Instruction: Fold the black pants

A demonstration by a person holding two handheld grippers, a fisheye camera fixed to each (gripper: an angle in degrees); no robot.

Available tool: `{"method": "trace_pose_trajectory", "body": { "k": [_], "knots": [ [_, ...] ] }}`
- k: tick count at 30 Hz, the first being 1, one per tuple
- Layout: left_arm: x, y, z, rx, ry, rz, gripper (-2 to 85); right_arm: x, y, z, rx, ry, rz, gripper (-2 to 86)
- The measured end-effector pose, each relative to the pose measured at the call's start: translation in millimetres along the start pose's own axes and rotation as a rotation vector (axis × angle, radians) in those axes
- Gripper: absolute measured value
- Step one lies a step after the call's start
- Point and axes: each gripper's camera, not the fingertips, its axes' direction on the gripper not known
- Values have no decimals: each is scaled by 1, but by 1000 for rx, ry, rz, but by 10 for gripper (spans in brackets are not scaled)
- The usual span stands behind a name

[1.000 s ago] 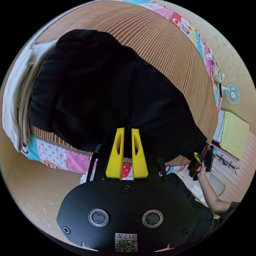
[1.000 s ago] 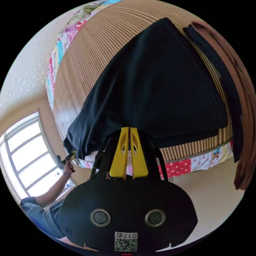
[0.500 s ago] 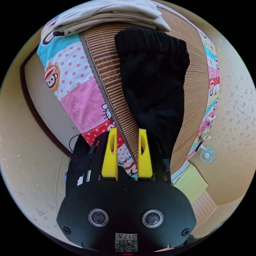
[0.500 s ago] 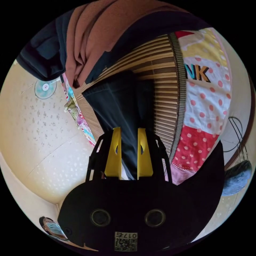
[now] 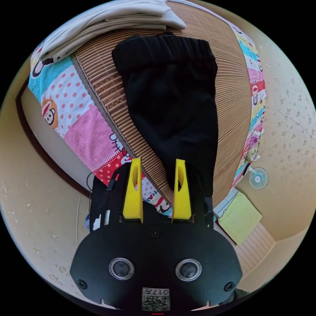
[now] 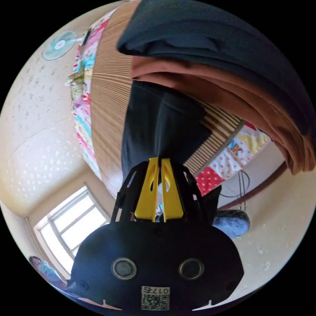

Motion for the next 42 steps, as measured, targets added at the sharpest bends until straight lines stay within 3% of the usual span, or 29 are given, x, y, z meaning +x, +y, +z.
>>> {"method": "trace_pose_trajectory", "body": {
  "k": [3, 8, 12, 16, 21, 24, 27, 29, 35, 38, 42],
  "knots": [
    [-19, -10, -10, 15, 36, -19, 159, 41, 9, -4, 42, -15, 150, 13],
    [-56, -50, -32, 69, 88, -20, 186, 52, 44, -1, 111, -297, 60, 10],
    [-82, -77, -45, 115, 72, -20, 203, 55, 67, 14, 61, -291, 45, 4],
    [-105, -105, -54, 193, 204, 50, 197, 67, 92, 28, 43, -283, 98, 3],
    [-134, -140, -50, 73, 145, 118, 142, 83, 113, 38, 101, -418, 178, 2],
    [-154, -154, -66, 22, 236, 260, 108, 93, 117, 43, 180, -642, 209, 3],
    [-153, -158, -96, 17, 497, 487, 98, 101, 114, 54, 254, -875, 248, 4],
    [-125, -141, -123, 13, 581, 725, 95, 103, 108, 62, 282, -996, 263, 4],
    [-4, -25, -116, -142, 555, 1262, 92, 104, 82, 68, 223, -1008, 221, 4],
    [42, 45, -60, -263, 533, 1405, 96, 112, 69, 63, 203, -1004, 198, 3],
    [63, 109, 38, -443, 429, 1424, 102, 127, 58, 52, 205, -999, 179, 3]
  ]
}}
